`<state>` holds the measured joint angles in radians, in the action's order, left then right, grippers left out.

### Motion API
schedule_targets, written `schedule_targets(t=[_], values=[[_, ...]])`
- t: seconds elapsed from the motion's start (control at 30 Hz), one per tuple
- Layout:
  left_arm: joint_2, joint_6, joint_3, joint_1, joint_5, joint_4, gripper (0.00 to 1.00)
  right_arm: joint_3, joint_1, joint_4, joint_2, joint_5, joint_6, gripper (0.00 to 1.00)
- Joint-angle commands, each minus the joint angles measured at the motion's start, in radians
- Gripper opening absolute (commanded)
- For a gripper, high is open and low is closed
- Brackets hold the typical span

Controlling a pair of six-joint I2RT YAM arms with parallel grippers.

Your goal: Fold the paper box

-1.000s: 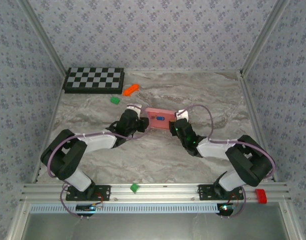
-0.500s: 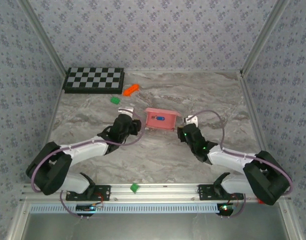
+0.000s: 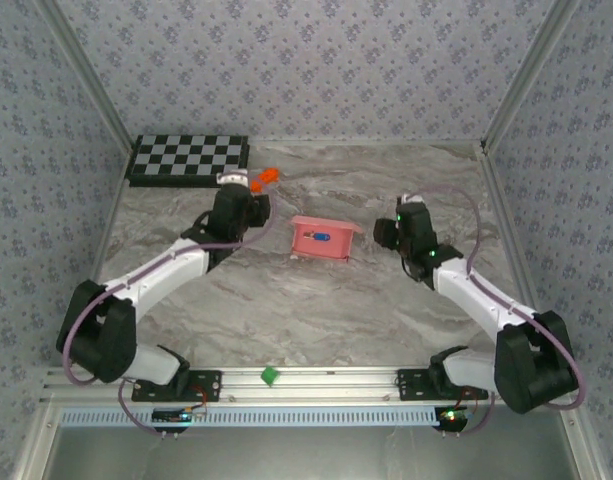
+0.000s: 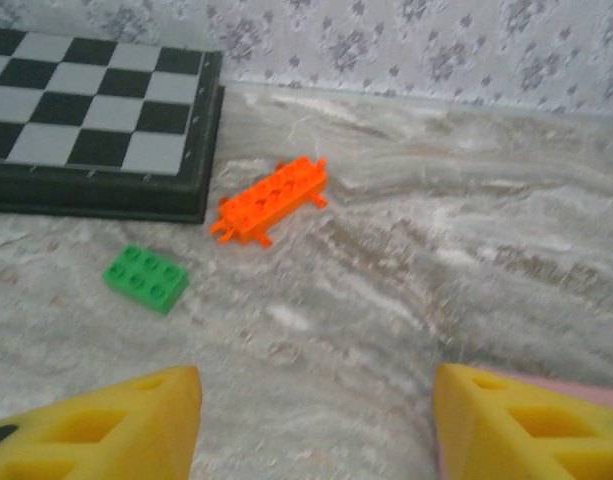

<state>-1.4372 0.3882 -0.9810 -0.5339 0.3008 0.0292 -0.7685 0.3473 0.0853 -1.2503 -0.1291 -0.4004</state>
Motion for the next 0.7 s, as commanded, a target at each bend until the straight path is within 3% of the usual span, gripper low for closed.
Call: schedule_targets(t=[0.0,0.33,0.67], values=[[-0.078,0.007,-0.152,0.018,-0.170,-0.138,0.65,-0.129,-0.022,0.130,-0.066,0.163,0.015,0.53],[-0.313,0.024,-0.444,0.023,-0.432,-0.344,0.69,-0.293,-0.021,0.143,-0.209,0.373,-0.037,0.55],[-0.389,0.040,-0.449,0.022,-0.527,-0.356,0.65,-0.305,-0.004,0.181,-0.305,0.413,-0.028,0.54]])
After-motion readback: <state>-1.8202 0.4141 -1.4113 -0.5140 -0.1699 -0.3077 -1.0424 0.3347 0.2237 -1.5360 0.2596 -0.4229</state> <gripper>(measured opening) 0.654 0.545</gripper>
